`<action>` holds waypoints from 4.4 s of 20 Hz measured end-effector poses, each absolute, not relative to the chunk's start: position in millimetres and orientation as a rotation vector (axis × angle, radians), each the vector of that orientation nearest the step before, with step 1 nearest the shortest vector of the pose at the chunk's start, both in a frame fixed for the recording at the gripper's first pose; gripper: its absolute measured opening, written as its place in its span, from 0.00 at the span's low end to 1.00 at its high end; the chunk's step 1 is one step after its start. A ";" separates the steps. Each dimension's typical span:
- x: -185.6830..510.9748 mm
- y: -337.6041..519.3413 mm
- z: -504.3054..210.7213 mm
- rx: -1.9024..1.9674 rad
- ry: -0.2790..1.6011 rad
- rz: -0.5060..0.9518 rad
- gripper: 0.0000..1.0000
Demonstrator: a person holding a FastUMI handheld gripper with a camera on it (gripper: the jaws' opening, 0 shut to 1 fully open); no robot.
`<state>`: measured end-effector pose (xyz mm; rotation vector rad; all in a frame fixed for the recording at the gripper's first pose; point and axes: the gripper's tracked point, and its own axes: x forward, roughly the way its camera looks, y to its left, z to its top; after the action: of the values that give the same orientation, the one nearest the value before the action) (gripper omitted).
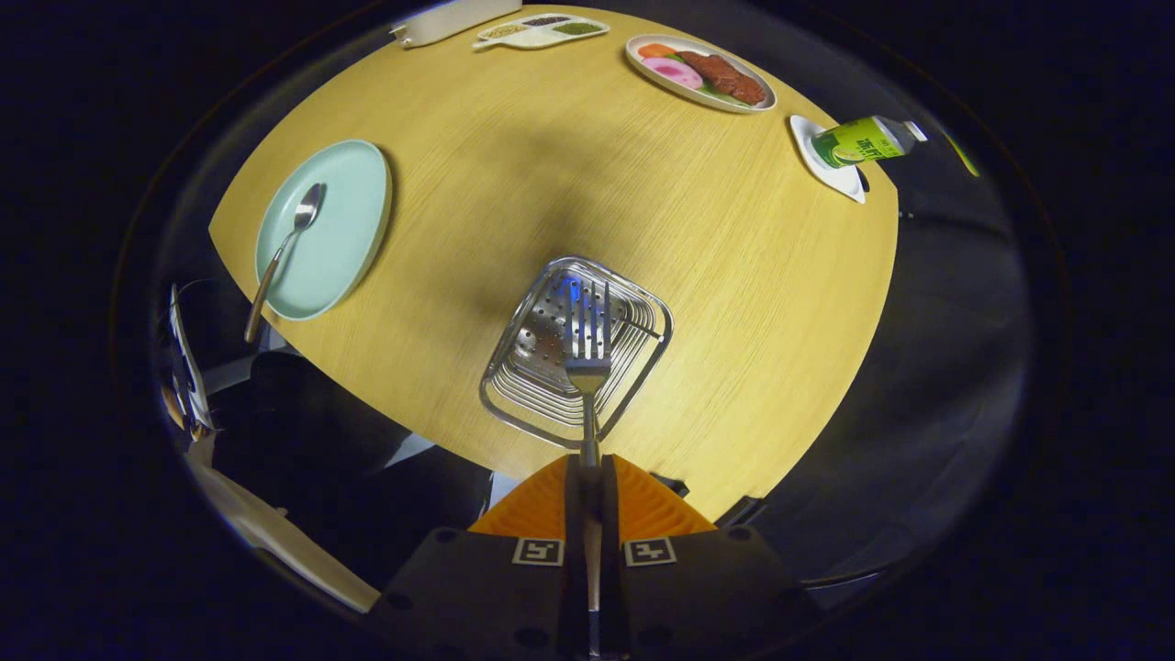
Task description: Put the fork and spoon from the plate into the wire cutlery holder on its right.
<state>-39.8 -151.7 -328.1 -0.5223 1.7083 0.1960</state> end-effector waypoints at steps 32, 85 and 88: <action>33.9 -51.4 -139.7 0.067 0.986 0.246 0.99; -33.0 177.5 -403.1 -0.133 1.346 0.420 0.08; -17.6 148.7 -364.6 -0.158 1.288 0.436 0.08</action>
<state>-17.6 148.7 -364.6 -0.1583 1.2884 0.4358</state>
